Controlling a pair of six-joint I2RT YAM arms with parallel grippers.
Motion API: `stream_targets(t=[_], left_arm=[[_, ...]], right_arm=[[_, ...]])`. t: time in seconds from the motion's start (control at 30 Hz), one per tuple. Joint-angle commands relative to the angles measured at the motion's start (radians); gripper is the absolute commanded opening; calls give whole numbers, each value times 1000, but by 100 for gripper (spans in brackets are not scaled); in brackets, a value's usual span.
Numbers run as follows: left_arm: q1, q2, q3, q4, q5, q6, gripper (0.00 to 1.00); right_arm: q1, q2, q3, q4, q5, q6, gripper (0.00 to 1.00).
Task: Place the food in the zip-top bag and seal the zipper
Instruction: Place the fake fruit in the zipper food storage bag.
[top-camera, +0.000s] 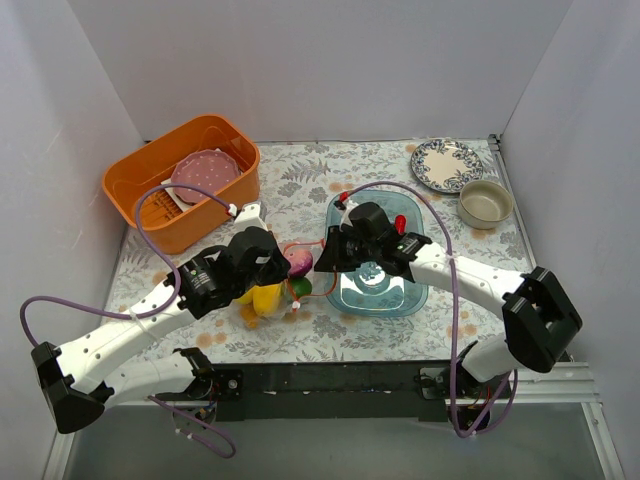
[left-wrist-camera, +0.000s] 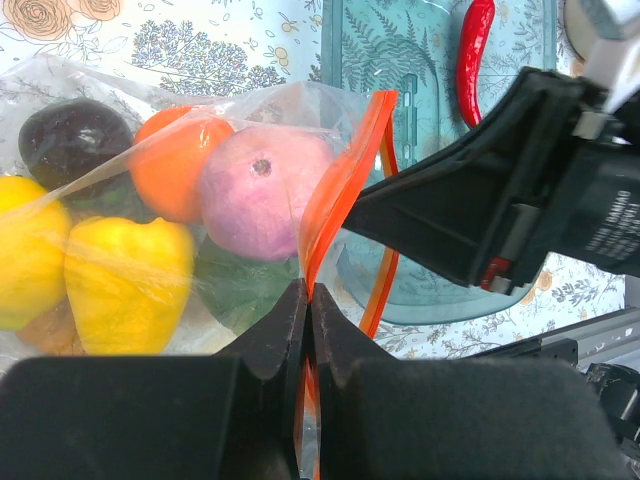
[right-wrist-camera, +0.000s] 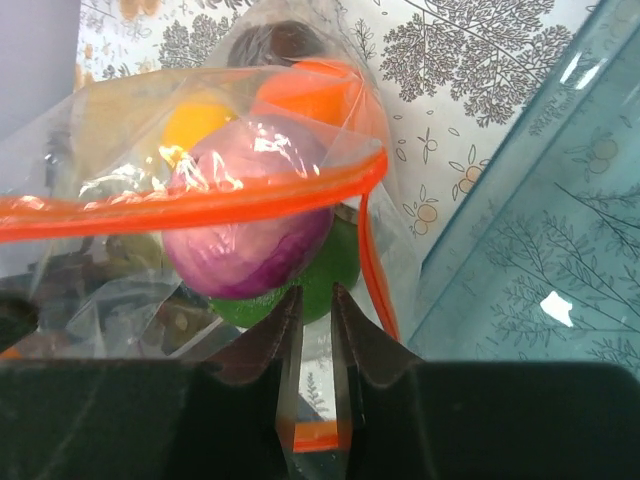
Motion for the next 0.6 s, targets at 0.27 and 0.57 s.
stream_targets(t=[0.27, 0.57], left_arm=[[2, -5, 18, 1, -8, -2, 0], [2, 9, 22, 10, -5, -1, 0]], right_arm=[[46, 135, 211, 58, -48, -41, 28], [46, 92, 153, 63, -70, -43, 33]])
